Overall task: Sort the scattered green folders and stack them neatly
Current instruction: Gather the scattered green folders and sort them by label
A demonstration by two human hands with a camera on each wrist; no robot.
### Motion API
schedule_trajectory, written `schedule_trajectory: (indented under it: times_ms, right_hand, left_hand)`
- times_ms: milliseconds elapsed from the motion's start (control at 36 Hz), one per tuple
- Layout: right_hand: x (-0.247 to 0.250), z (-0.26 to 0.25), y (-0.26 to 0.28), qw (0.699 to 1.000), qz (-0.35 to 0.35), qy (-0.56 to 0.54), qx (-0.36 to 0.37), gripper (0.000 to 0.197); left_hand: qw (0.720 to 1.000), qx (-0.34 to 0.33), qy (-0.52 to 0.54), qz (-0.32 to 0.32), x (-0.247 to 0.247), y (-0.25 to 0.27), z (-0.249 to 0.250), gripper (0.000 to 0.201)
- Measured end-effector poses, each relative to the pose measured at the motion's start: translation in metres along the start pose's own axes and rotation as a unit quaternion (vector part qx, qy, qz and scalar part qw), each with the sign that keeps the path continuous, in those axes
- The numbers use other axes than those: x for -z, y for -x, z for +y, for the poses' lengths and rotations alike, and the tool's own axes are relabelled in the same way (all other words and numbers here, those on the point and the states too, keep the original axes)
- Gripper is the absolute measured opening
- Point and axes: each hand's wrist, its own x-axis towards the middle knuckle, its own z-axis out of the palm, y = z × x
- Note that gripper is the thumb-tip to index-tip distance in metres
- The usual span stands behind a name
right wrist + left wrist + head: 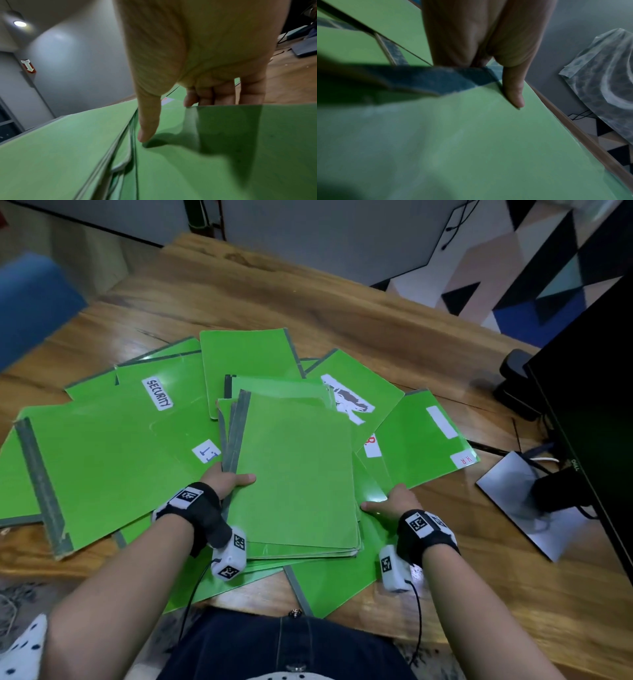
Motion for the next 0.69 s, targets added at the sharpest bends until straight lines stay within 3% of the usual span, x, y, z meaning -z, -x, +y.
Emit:
schedule_trajectory:
  times_ms: [111,333,500,583,611,694]
  right_hand:
    - [0.008,-0.001,0.006,0.999,-0.017,0.03,0.033,0.087]
    - [0.059,0.0,0.035,0.995,0.01,-0.06,0.079,0.066]
    - [0.129,-0.008,0.056,0.984,0.06,-0.112,0.122,0.067]
    - [0.16,-0.018,0.058,0.964,0.121,-0.166,0.167,0.091]
    - [0.168,-0.02,0.054,0.954,0.155,-0.184,0.18,0.085]
    - [0.182,-0.031,0.038,0.911,0.257,-0.265,0.183,0.024]
  left_hand:
    - [1.0,0.003,-0.001,-0.005,0.0,0.001,0.002,0.07]
    - [0.994,-0.003,0.106,-0.035,0.013,0.003,0.003,0.076]
    - [0.982,-0.058,0.177,-0.03,0.03,0.009,0.008,0.062]
    - [0.976,-0.067,0.205,-0.012,0.042,0.007,0.012,0.056]
    - [0.976,-0.067,0.205,-0.012,0.046,0.005,0.013,0.059]
    - [0.98,-0.055,0.192,0.009,0.055,-0.001,0.011,0.07]
